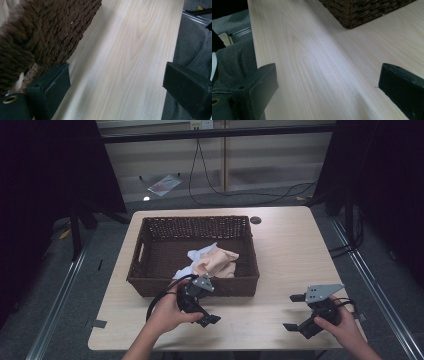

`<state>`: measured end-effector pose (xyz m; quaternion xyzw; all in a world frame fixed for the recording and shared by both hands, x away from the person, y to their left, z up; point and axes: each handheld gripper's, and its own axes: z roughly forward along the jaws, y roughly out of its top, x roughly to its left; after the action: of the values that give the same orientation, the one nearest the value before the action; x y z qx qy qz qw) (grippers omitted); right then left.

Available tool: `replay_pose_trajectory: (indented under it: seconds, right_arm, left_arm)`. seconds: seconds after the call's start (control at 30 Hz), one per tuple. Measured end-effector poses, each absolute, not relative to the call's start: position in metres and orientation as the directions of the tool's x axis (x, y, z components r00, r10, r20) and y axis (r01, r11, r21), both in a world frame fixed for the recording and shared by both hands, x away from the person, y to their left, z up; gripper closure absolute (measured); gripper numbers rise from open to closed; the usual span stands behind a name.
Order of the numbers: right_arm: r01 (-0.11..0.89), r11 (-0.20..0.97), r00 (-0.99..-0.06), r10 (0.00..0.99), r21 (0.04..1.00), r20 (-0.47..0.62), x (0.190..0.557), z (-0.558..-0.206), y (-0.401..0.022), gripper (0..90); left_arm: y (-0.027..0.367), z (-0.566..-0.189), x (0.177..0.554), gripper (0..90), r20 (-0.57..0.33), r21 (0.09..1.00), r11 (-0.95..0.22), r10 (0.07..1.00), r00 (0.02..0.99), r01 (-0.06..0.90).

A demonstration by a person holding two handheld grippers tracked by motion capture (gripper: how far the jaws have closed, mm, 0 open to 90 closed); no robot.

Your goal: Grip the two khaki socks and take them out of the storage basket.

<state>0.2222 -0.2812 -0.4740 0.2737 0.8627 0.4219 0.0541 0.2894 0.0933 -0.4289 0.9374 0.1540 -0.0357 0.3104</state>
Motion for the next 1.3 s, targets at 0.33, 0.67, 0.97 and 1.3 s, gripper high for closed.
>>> replay_pose_trajectory:
  seconds: [0.33, 0.67, 0.97, 1.3]
  right_arm:
    - [0.429, 0.492, -0.844, 0.518, 0.758, 0.142, 0.222, -0.474, -0.281, 2.2]
    - [0.428, 0.491, -0.845, 0.516, 0.759, 0.144, 0.222, -0.474, -0.281, 2.2]
    - [0.423, 0.489, -0.847, 0.513, 0.763, 0.141, 0.222, -0.473, -0.281, 2.2]
    - [0.425, 0.484, -0.846, 0.512, 0.765, 0.145, 0.221, -0.472, -0.282, 2.2]
  left_arm:
    - [0.093, -0.408, 0.297, 6.8, -0.187, 0.549, -0.775, 0.25, 0.95, 0.312]
    - [0.091, -0.388, 0.305, 7.0, -0.181, 0.498, -0.81, 0.254, 0.95, 0.311]
    - [0.088, -0.371, 0.318, 7.0, -0.183, 0.479, -0.816, 0.267, 0.946, 0.323]
    - [0.086, -0.353, 0.333, 7.5, -0.181, 0.465, -0.816, 0.293, 0.939, 0.344]
